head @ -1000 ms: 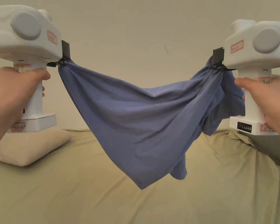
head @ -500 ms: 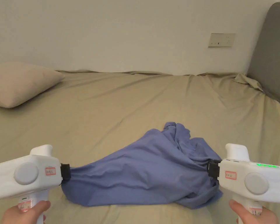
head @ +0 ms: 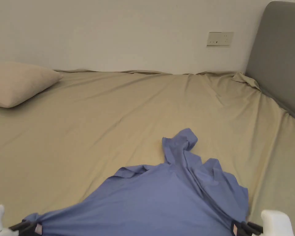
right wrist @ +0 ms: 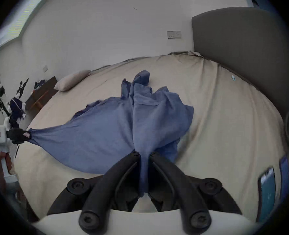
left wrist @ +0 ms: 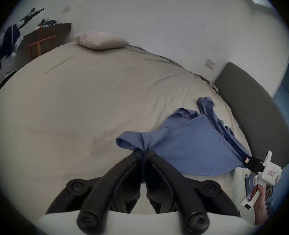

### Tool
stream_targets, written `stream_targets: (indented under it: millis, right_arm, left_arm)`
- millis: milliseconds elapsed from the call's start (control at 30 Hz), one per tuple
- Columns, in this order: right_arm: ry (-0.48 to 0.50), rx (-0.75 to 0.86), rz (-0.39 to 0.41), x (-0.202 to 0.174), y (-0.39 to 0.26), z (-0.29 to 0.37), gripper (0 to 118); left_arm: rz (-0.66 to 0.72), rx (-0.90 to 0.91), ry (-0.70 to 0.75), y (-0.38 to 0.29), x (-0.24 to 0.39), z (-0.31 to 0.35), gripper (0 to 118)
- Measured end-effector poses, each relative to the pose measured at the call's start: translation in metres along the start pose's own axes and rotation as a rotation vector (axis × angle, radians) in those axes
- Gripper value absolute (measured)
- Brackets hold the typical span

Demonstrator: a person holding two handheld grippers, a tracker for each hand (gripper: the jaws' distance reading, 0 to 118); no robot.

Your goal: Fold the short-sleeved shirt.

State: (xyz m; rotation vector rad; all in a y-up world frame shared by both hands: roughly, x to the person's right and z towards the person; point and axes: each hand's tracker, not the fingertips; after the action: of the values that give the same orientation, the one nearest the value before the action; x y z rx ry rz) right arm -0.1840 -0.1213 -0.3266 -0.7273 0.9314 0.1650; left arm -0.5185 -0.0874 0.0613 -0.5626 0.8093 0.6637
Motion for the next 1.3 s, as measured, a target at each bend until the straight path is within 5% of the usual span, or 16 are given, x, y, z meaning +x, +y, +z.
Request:
stream_targets:
  millis: [400, 433, 467, 500, 533, 600, 800, 833, 867, 900, 933, 1233, 1267, 1300]
  right_arm:
    - [-0.058, -0.145, 0.077, -0.012, -0.109, 0.097, 6]
    - [-0.064, -0.139, 0.090, -0.015, -0.108, 0.094, 17]
    - [-0.070, -0.149, 0.098, -0.017, -0.102, 0.092, 50]
    - [-0.086, -0.178, 0.100, -0.015, -0.097, 0.090, 92]
    - [-0.079, -0.200, 0.089, -0.014, -0.092, 0.091, 108]
    - [0.004, -0.198, 0.055, -0.012, -0.084, 0.109, 108]
    - [-0.014, -0.024, 0.117, -0.031, -0.041, 0.199, 108]
    - [-0.017, 0.023, 0.145, -0.039, -0.037, 0.212, 104]
    - [-0.019, 0.102, 0.187, -0.047, -0.035, 0.225, 86]
    - [-0.054, 0.139, 0.235, -0.055, -0.034, 0.230, 43]
    - [-0.114, 0.159, 0.261, -0.064, -0.033, 0.231, 3]
    - [-0.007, 0.194, 0.251, -0.078, -0.035, 0.227, 3]
    - [0.000, 0.186, 0.262, -0.080, -0.035, 0.226, 3]
    - [0.005, 0.184, 0.265, -0.081, -0.035, 0.222, 3]
  left_arm:
    - [0.079, -0.199, 0.106, -0.118, -0.040, 0.038, 4]
    - [0.081, -0.201, 0.100, -0.116, -0.040, 0.036, 4]
    - [0.072, -0.208, 0.086, -0.112, -0.039, 0.035, 13]
    - [0.066, -0.216, 0.072, -0.108, -0.038, 0.036, 47]
    - [0.076, -0.216, 0.046, -0.106, -0.038, 0.041, 98]
    - [0.086, -0.215, 0.025, -0.100, -0.036, 0.058, 100]
    - [-0.026, -0.001, 0.084, -0.077, 0.000, 0.187, 100]
    - [-0.053, 0.039, 0.064, -0.075, 0.006, 0.207, 98]
    - [-0.073, 0.111, 0.068, -0.076, 0.013, 0.226, 86]
    - [-0.101, 0.147, 0.078, -0.076, 0.019, 0.237, 55]
    - [-0.127, 0.162, 0.132, -0.080, 0.025, 0.248, 0]
    - [-0.103, 0.038, 0.146, -0.085, 0.036, 0.224, 2]
    - [-0.072, 0.008, 0.133, -0.082, 0.033, 0.205, 25]
    - [-0.039, -0.019, 0.116, -0.080, 0.029, 0.188, 74]
